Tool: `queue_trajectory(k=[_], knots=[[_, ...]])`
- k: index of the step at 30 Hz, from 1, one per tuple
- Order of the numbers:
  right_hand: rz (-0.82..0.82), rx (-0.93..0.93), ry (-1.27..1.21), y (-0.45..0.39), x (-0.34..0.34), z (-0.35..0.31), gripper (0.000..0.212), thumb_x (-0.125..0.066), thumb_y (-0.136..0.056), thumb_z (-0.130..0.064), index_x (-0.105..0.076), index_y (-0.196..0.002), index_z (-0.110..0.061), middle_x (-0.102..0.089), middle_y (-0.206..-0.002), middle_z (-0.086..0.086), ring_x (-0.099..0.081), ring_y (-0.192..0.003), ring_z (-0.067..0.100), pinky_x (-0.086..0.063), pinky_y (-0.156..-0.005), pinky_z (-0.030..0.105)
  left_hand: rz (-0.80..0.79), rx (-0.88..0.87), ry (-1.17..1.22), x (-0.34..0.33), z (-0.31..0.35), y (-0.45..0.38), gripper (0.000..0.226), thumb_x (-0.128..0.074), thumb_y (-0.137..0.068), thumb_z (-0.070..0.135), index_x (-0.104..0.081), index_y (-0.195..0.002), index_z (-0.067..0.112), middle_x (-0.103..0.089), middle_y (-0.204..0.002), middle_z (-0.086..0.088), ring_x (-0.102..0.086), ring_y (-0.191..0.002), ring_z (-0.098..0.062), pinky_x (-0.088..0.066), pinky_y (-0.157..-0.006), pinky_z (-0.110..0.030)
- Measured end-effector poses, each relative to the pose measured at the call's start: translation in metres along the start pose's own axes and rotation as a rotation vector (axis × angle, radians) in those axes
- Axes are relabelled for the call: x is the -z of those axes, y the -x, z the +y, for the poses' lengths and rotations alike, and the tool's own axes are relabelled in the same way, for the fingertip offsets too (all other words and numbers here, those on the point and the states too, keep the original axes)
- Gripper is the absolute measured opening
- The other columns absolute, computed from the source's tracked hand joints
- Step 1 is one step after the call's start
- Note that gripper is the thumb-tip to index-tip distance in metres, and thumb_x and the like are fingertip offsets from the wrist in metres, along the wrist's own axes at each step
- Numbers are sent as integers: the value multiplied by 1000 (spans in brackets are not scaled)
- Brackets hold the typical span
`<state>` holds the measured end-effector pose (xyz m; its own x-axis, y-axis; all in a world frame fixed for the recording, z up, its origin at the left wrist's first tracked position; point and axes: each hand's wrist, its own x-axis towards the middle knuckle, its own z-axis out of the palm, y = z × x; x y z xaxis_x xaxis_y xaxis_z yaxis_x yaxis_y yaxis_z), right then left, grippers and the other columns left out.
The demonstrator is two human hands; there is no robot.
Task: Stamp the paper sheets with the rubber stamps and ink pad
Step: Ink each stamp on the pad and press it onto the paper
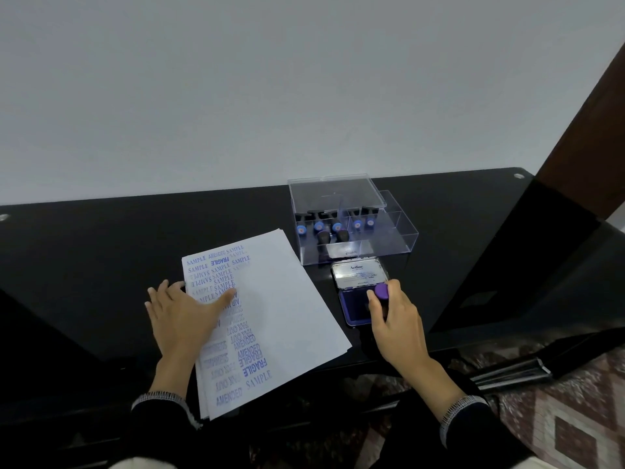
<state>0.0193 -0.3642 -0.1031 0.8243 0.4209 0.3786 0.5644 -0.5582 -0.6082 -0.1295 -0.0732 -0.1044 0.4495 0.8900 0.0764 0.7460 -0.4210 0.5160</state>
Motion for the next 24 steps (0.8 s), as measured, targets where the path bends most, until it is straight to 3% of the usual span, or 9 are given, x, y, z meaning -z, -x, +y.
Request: queue_trajectory(k=[5, 10, 13, 16, 20, 24], knots=[[-1, 1, -2, 0, 1, -1, 13, -44, -96, -34, -37, -91, -24, -56, -78, -1, -55, -66, 13, -43, -55, 25, 19, 3, 32, 0, -1, -1, 117, -63, -58, 81, -37, -138, 0, -26, -154, -16, -9, -147, -31, -5, -120, -45], [-19, -34, 48, -6, 4, -7, 16, -44, -95, -36, -38, -91, -23, -57, -78, -1, -56, -68, 15, -48, -56, 32, 21, -4, 41, 0, -1, 1, 117, -62, -59, 81, -37, -138, -1, -27, -153, -17, -11, -147, -31, -5, -120, -46], [23, -73, -96, -14, 0, -25, 13, -45, -95, -32, -41, -88, -21, -57, -72, -1, -57, -62, 15, -47, -54, 29, 18, -18, 37, 1, -1, 2, 115, -61, -64, 80, -33, -141, 1, -25, -155, -16, -10, -147, -31, -5, -120, -46], [49, -91, -330, -24, -18, -66, 15, -48, -97, -24, -46, -85, -15, -52, -64, -3, -48, -55, 9, -39, -50, 17, 43, -81, 56, 0, 1, 3, 90, -56, -83, 63, -27, -146, 5, -20, -157, -12, -7, -148, -29, -6, -120, -48], [-96, -121, -541, -49, -54, -111, 21, -50, -96, -30, -48, -89, -11, -50, -66, -2, -43, -58, 9, -36, -54, 21, 75, -295, 106, 1, 2, 7, 43, -51, -94, 29, -47, -135, 18, -34, -152, 0, -12, -148, -19, -2, -120, -41], [-220, -38, -494, -76, -82, -138, 19, -55, -95, -26, -46, -81, -15, -49, -66, -5, -43, -55, 3, -35, -52, 14, 4, -419, 64, 3, 3, 11, 42, -52, -93, 29, -49, -134, 25, -37, -150, 8, -15, -146, -11, -3, -119, -34]])
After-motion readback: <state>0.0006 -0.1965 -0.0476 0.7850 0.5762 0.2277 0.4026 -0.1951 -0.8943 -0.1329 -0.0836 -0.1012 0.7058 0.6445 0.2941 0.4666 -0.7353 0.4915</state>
